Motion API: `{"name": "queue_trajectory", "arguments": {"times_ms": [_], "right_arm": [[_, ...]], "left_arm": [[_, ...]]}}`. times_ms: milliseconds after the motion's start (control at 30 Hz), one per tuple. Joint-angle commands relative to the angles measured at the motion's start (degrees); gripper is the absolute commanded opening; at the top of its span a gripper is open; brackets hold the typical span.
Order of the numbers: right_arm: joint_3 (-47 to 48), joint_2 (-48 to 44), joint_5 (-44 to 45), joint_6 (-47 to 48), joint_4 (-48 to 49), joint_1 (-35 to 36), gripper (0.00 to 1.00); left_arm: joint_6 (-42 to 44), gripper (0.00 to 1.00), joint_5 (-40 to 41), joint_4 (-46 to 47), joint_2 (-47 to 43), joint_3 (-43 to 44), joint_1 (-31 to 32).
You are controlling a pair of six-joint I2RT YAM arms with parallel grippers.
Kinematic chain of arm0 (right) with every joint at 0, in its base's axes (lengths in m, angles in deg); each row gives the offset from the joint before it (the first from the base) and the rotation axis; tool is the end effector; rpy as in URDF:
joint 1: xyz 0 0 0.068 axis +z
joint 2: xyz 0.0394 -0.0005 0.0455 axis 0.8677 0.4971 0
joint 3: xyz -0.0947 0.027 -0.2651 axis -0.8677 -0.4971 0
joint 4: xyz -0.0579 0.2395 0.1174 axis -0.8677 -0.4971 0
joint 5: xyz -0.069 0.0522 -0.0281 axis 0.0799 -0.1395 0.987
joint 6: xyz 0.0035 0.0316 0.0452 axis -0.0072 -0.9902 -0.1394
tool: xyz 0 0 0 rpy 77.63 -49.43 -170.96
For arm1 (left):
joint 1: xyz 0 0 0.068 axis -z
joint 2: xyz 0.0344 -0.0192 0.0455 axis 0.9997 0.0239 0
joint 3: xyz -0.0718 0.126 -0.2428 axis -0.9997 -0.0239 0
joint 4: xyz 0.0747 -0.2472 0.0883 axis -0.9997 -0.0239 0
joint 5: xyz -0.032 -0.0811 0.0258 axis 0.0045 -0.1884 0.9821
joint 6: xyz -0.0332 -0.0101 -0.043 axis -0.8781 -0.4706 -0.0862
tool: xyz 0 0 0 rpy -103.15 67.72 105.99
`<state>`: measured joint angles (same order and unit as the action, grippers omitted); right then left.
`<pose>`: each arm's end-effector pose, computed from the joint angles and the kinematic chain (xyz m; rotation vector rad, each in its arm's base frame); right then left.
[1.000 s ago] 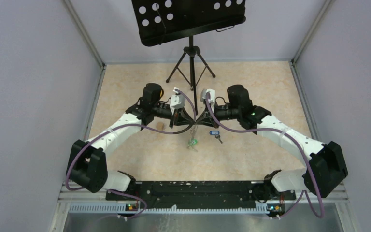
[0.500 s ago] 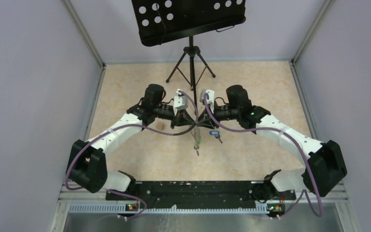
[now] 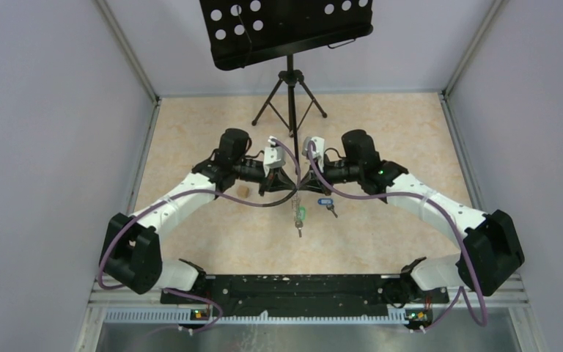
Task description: Put the keys on the keyring
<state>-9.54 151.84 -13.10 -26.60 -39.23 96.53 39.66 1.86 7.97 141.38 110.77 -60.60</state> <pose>0.2319 0.2026 0.2943 -1.3367 1.5936 0.9762 0.2533 -0.1720 0.2812 1.4288 1.4119 -1.1300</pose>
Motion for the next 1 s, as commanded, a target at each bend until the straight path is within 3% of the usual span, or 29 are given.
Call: {"name": "queue_trajectory", "arguments": {"times_ms": [0, 67, 200, 333, 567, 800, 967], "right_arm": [[-0.72, -2.28, -0.33, -1.26, 4.52, -0.75, 0.0], [-0.68, -2.75, -1.5, -3.17, 5.97, -1.35, 0.0], [-0.55, -3.24, -4.17, -6.83, 8.42, -2.5, 0.0], [-0.53, -3.28, -7.16, -10.5, 11.61, -3.33, 0.0], [-1.28, -2.13, -12.96, -15.85, 17.66, -4.08, 0.0], [-2.22, -1.71, -15.48, -16.68, 19.51, -4.08, 0.0], [-2.22, -1.41, -16.25, -16.64, 19.62, -4.08, 0.0]], "left_arm": [[0.07, 0.01, -2.5, 4.47, -3.5, -1.04, -1.35], [-2.92, 0.11, -5.66, 8.4, -4.2, -2.58, -3.3], [-11.08, 0.4, -11.16, 21.61, -5.29, -6.7, -7.0], [-17.03, 0.52, -13.09, 31.8, -5.9, -10.61, -7.68], [-24.9, 0.53, -14.32, 46.93, -4.16, -13.36, -7.73], [-37.76, 0.36, -16.63, 64.42, -0.51, -15.94, -7.69], [-41.98, 0.3, -18.32, 70.31, 1.31, -17.16, -7.69]]}}
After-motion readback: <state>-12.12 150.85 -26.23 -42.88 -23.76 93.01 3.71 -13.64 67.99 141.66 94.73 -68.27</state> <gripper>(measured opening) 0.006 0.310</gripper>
